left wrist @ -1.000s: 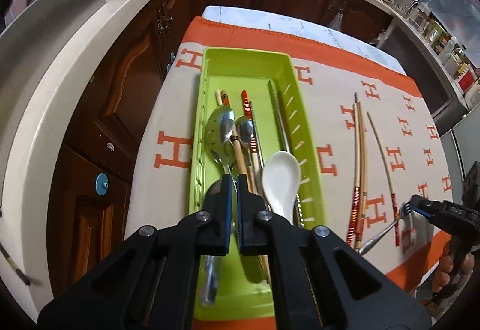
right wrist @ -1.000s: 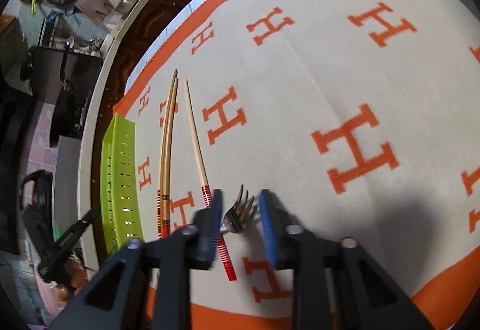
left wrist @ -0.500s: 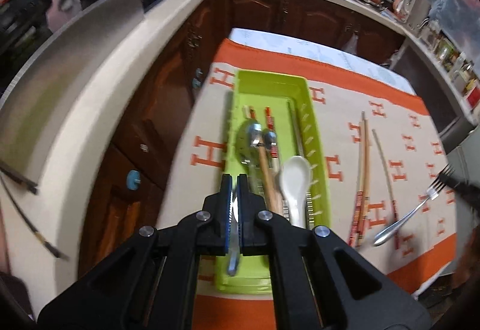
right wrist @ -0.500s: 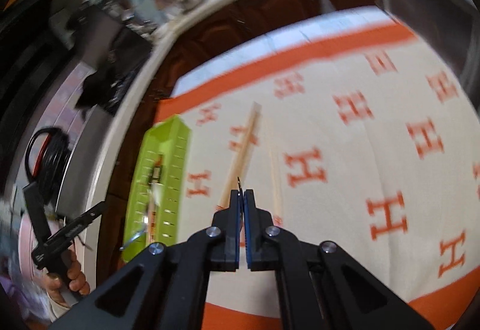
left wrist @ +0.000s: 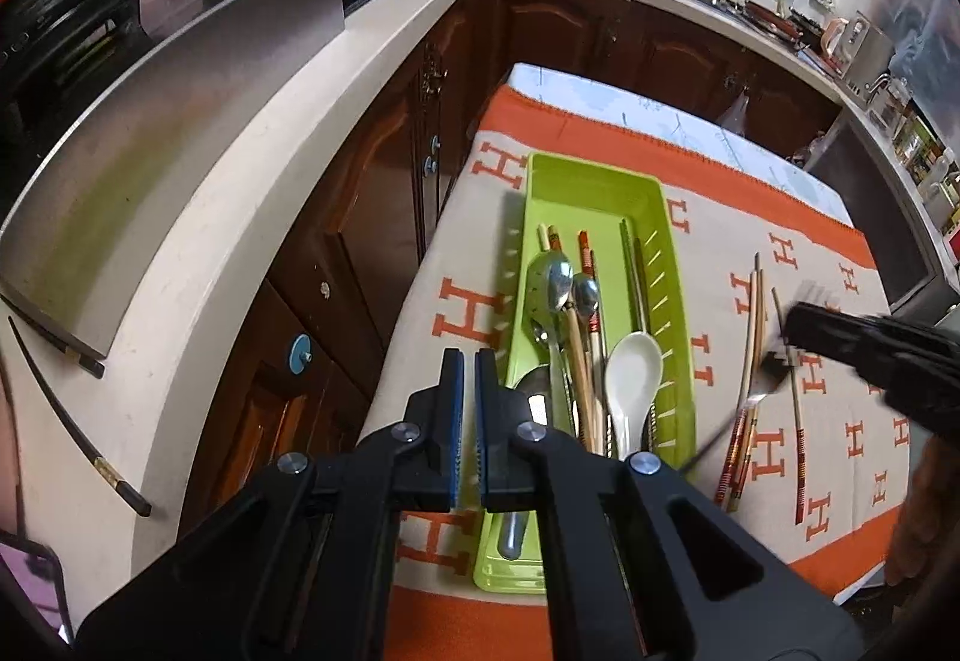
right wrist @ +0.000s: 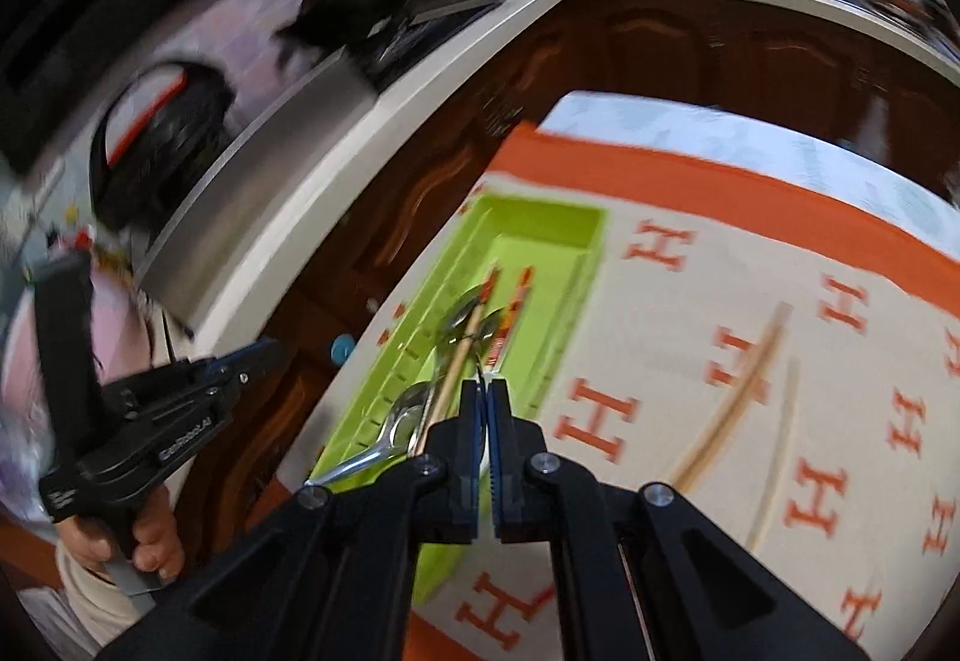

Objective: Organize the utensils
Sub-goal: 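Carry the metal fork into the green tray with the right gripper and release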

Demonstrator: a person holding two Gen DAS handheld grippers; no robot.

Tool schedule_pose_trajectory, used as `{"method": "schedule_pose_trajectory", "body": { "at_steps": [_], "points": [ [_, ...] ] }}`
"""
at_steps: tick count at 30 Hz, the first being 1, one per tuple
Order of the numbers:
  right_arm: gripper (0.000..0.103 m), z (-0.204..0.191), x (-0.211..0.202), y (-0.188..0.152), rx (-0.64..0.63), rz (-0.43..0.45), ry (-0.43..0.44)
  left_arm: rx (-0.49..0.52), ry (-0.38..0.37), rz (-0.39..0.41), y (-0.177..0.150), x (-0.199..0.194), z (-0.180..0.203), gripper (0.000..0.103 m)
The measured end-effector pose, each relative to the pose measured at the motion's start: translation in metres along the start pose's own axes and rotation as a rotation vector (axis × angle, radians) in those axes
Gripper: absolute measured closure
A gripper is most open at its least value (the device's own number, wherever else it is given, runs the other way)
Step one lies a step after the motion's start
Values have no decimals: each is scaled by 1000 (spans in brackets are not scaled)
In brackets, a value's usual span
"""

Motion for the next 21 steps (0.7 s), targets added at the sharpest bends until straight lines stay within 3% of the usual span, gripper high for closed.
{"method": "schedule_pose_trajectory", "body": {
  "at_steps": [7,14,21],
  "points": [
    [98,-36,59,22,-112,-90,13,-38,-2,-45,-6,19,-5,102],
    [87,-14,71,24,50,-63,17,-54,-10,-84,-13,34,-3,101],
    [87,9,47,14,147,-31,16,-41,-34,-93,-19,35,8,101]
  ]
}}
Point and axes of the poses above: each gripper's, at about its wrist camera, not at the fingertips, and x roughly the way its jaws point, z to its right, y to its top, the point moved 2 cm from there along x, roughly the way its jaws point, and after that the axes turned 10 degrees about -x, right-handed, at the moved point
